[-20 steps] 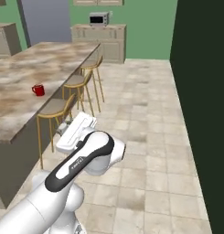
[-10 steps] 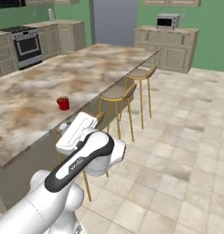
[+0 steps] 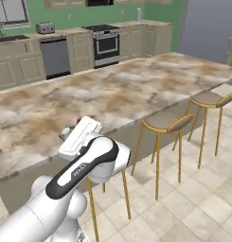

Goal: Pick up the marshmallow and place it in the cup of hot chocolate on the dining counter.

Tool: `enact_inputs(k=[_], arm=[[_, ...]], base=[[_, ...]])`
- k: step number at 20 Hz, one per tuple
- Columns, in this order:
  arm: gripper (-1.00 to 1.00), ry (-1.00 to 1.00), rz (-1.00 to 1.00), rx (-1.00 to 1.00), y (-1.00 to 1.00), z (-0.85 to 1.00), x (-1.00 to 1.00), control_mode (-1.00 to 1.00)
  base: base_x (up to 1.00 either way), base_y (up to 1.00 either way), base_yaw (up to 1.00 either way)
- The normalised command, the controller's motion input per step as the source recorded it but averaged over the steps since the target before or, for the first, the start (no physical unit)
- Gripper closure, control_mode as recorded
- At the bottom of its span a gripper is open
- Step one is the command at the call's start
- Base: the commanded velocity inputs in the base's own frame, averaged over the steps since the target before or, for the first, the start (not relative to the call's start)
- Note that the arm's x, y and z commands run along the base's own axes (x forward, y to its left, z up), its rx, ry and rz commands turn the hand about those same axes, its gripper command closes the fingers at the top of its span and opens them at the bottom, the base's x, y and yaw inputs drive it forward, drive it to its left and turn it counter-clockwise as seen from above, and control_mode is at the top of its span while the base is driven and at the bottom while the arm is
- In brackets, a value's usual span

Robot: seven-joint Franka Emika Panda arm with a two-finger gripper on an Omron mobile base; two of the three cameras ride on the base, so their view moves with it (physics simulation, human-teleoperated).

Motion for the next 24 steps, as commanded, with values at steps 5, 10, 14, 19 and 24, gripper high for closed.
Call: enact_inputs(k=[5, 10, 14, 19, 24], arm=[[1.0, 0.0, 0.0, 0.0, 0.0, 0.0, 0.0, 1.0], [1.0, 0.0, 0.0, 0.0, 0.0, 0.0, 0.0, 1.0], [1.0, 0.0, 0.0, 0.0, 0.0, 0.0, 0.0, 1.0], [1.0, 0.0, 0.0, 0.0, 0.0, 0.0, 0.0, 1.0], [1.0, 0.0, 0.0, 0.0, 0.0, 0.0, 0.0, 1.0]], base=[[0.54, -0.66, 0.68], [0.22, -0.76, 0.67], [0.25, -0.64, 0.65], [0.57, -0.57, 0.56], [0.78, -0.41, 0.4]])
